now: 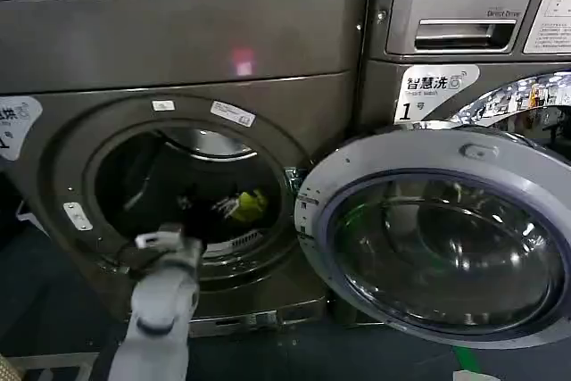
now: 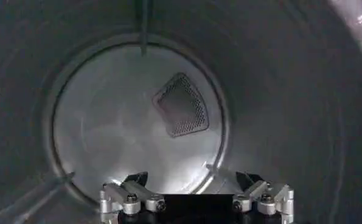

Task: Grasp the clothes from the dryer.

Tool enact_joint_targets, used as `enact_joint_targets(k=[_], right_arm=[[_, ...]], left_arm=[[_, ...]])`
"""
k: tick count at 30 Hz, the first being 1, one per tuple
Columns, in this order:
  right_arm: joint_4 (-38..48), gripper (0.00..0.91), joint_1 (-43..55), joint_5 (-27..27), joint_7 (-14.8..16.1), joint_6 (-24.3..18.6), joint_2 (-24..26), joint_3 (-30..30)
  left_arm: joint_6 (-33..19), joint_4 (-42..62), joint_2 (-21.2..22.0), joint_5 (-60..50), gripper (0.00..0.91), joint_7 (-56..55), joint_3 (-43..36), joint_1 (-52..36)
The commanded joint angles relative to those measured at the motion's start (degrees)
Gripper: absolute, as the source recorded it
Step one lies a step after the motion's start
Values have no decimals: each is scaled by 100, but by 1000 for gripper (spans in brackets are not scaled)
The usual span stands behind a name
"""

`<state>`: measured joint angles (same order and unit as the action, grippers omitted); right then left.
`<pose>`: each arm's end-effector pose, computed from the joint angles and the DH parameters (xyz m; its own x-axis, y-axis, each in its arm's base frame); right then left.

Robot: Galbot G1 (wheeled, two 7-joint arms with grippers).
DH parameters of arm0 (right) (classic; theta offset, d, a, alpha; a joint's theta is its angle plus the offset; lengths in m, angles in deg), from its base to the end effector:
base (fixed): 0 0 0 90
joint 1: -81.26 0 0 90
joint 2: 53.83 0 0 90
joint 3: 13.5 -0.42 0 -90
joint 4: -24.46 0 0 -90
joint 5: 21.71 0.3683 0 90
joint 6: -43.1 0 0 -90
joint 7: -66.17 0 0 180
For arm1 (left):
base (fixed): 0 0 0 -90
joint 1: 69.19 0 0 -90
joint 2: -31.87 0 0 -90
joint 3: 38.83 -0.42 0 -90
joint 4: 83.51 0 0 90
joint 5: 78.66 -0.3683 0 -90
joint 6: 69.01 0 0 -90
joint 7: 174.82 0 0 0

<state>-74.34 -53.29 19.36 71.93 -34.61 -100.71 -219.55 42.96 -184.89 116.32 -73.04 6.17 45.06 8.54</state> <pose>-0.1433 -0.4872 0.0822 -0.3264 0.6699 -0.6668 0.9340 0.3370 -0.1186 0.4251 -0.0047 -0.2651 -0.9900 0.1399 -0.0160 0.1394 0.9899 0.0268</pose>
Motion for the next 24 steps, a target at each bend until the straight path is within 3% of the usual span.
enact_joint_targets(k=[1, 8, 12, 19, 24], right_arm=[[8, 907, 3, -35, 12, -15, 13, -11], [94, 907, 65, -27, 13, -36, 94, 21], [114, 907, 112, -24, 15, -52, 74, 56], [139, 907, 153, -26, 28, -71, 80, 92], [182, 907, 171, -34, 37, -90, 87, 86]], left_arm=[[-318, 2424, 120, -136, 907, -44, -130, -1554], [-803, 4158, 15, -97, 907, 174, -448, -2710], [-788, 4896, -63, 26, 907, 485, -856, -3276], [-853, 5553, -486, 67, 907, 2001, -2332, -3934], [-1360, 6691, -695, -225, 907, 3276, -3175, -4696]])
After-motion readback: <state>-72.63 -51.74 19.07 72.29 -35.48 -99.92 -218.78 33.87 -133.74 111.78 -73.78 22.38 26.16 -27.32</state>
